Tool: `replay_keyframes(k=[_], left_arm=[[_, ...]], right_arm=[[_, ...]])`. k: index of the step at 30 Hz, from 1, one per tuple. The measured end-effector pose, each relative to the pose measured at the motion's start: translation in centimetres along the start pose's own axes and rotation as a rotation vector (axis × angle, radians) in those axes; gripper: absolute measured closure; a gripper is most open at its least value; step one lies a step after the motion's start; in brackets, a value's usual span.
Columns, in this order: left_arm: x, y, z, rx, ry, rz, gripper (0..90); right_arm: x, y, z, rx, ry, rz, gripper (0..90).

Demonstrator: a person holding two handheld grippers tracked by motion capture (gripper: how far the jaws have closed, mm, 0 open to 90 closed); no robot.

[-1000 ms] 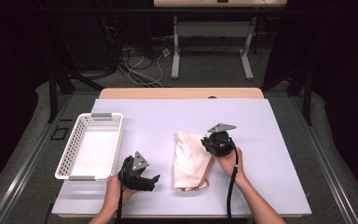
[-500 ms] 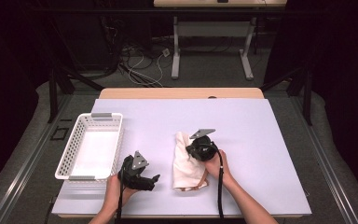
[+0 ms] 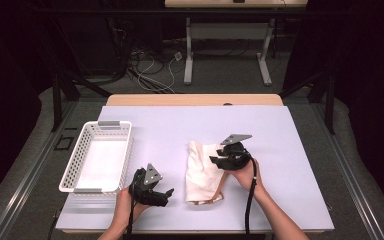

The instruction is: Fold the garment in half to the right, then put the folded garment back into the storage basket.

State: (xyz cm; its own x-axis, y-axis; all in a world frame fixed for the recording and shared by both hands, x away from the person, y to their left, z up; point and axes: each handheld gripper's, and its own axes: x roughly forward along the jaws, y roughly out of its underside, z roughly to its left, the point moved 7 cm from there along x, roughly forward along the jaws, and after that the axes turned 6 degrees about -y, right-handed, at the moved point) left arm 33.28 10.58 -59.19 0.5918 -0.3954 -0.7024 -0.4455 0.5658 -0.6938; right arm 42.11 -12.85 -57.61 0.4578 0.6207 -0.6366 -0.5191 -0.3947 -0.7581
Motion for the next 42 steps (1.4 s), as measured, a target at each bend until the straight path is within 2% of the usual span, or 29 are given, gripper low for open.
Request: replay_keyframes(k=[2, 7, 8, 15, 17, 18, 19, 20, 23, 28, 32, 42], left_arm=[[-0.1, 0.0, 0.0, 0.012, -0.003, -0.005, 13.3], [-0.1, 0.2, -0.2, 0.008, -0.001, -0.021, 12.1], [-0.1, 0.3, -0.1, 0.019, -0.007, -0.02, 12.0], [-0.3, 0.7, -0.1, 0.01, 0.013, -0.022, 11.7], [-0.3, 0.7, 0.0, 0.016, 0.011, -0.024, 11.7], [-0.4, 0.7, 0.0, 0.019, 0.014, -0.023, 11.6], [-0.4, 0.6, 0.0, 0.021, 0.001, -0.032, 11.6], [-0.4, 0.6, -0.1, 0.017, 0.006, -0.034, 11.4], [-0.5, 0.5, 0.0, 0.026, 0.001, -0.042, 11.4], [-0.4, 0.3, -0.2, 0.028, 0.001, -0.035, 11.3], [-0.4, 0.3, -0.4, 0.03, -0.001, -0.034, 11.3], [0.0, 0.3, -0.4, 0.033, 0.006, -0.036, 11.3]], right_arm=[[-0.7, 0.3, -0.2, -0.005, -0.01, -0.001, 46.3], [-2.2, 1.1, -0.7, 0.004, -0.019, 0.004, 30.1], [-2.5, 1.2, -0.7, 0.008, -0.026, 0.0, 28.2], [-4.3, 2.1, -1.1, 0.024, -0.052, 0.016, 15.5], [-4.5, 2.4, -1.0, 0.027, -0.063, 0.016, 14.6], [-4.7, 2.6, -1.1, 0.016, -0.059, 0.023, 14.1], [-4.8, 2.7, -1.1, 0.02, -0.055, 0.02, 13.6], [-4.9, 2.9, -1.1, 0.023, -0.055, 0.021, 10.5], [-5.1, 3.1, -1.2, 0.023, -0.057, 0.021, 9.5], [-4.9, 3.4, -1.1, 0.025, -0.072, 0.01, 5.8], [-4.6, 4.0, -1.1, 0.025, -0.075, 0.042, 4.1], [-4.6, 3.6, -1.4, 0.033, -0.078, 0.018, 3.6]])
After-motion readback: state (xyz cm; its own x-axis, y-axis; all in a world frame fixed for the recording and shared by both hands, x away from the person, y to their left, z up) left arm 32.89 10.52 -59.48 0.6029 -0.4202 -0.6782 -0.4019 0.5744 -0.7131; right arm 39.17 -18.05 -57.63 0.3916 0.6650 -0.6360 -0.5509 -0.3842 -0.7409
